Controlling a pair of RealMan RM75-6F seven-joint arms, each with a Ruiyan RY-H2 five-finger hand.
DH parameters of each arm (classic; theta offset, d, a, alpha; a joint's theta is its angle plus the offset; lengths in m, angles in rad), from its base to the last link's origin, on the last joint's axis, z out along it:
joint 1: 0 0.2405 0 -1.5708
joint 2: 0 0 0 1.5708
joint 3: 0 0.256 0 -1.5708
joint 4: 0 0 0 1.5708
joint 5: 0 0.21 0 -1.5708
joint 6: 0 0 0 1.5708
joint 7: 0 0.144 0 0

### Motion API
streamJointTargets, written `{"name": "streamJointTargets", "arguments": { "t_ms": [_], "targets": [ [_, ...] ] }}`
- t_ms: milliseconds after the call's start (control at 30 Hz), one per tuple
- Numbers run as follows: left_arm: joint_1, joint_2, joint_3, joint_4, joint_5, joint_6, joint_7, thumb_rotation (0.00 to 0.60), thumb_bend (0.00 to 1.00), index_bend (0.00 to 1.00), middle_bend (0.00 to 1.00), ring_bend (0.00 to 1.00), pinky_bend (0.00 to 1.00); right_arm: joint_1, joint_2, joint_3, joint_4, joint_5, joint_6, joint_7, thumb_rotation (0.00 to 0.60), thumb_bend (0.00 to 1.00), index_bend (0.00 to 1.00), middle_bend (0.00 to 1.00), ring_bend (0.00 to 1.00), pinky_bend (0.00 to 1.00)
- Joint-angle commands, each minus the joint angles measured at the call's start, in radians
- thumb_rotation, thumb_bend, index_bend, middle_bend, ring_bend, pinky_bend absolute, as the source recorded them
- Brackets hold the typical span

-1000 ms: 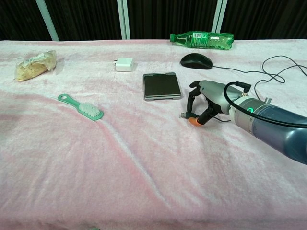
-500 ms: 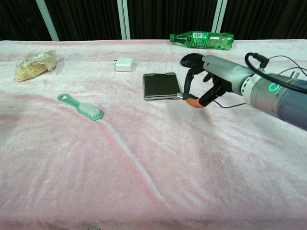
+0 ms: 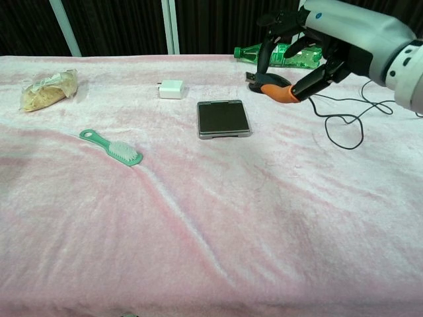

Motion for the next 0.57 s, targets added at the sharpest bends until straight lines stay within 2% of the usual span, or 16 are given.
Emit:
{"name": "streamJointTargets", "arguments": {
  "t_ms": [33, 333, 567],
  "targets": [
    [0.000, 0.000, 0.000, 0.000, 0.000, 0.000, 0.000, 0.600, 0.34, 0.16, 0.06, 0.00, 0.00, -0.022, 0.009, -0.035, -0.036, -0.066, 0.036, -0.009, 0.600, 0.31, 0.60, 0.04, 0.05, 0.16],
    [0.000, 0.002, -0.003, 0.000, -0.005, -0.001, -0.004, 0.600, 0.34, 0.16, 0.06, 0.00, 0.00, -0.055, -0.021, -0.092, -0.054, -0.206, 0.117, -0.067, 0.600, 0.31, 0.60, 0.04, 0.05, 0.16],
    [-0.001, 0.002, -0.002, 0.000, -0.003, -0.002, 0.000, 0.600, 0.34, 0.16, 0.06, 0.00, 0.00, -0.069, -0.021, -0.102, -0.066, -0.237, 0.138, -0.075, 0.600, 0.31, 0.60, 0.04, 0.05, 0.16]
  ]
}}
